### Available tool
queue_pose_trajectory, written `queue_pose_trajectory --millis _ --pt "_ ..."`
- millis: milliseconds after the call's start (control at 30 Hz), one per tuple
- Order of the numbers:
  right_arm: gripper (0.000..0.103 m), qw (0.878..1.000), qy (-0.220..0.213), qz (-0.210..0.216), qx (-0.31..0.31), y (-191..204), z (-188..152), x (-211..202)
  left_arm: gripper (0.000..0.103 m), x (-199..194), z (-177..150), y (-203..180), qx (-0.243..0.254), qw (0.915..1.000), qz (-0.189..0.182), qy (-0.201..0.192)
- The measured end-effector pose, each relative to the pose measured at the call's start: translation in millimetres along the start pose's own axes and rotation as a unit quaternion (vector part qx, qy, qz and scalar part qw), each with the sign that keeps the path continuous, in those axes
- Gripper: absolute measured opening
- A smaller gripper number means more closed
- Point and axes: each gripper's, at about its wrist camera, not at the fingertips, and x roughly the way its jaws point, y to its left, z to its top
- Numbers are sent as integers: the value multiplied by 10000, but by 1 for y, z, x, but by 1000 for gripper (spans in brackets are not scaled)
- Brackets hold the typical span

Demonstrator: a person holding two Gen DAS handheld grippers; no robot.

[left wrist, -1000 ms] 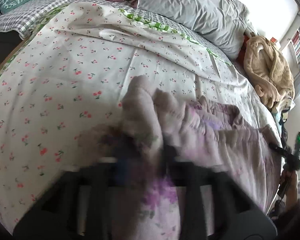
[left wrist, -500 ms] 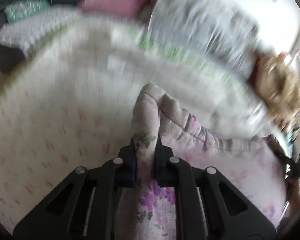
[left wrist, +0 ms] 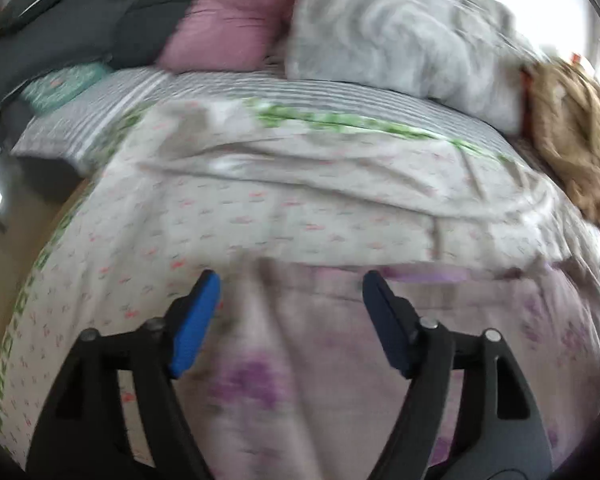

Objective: Fold large clothes

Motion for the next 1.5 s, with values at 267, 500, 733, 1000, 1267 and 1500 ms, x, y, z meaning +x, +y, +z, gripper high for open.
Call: queue_pose_trajectory --millis 267,500,733,1000,1267,1500 --pt "76 9846 1400 716 -766 52 -38 57 76 61 -32 5 -351 9911 -477 1196" --pt "76 9925 1156 335 227 -49 -35 26 82 12 -31 22 60 9949 7 1003" --pt "79 9896 919 480 998 -84 -44 -34 90 -49 -56 -6 740 9927 319 893" --pt "83 9829 1030 680 1368 -105 -82 -67 102 -87 -87 -3 685 9953 -102 684" --pt "84 9614 1325 1037 2179 -129 -107 -70 102 -73 -107 47 -668 9851 -1090 1153" --pt "84 9426 1838 1287 2473 -126 -125 -55 102 -57 -122 96 -1909 9520 -2008 1301"
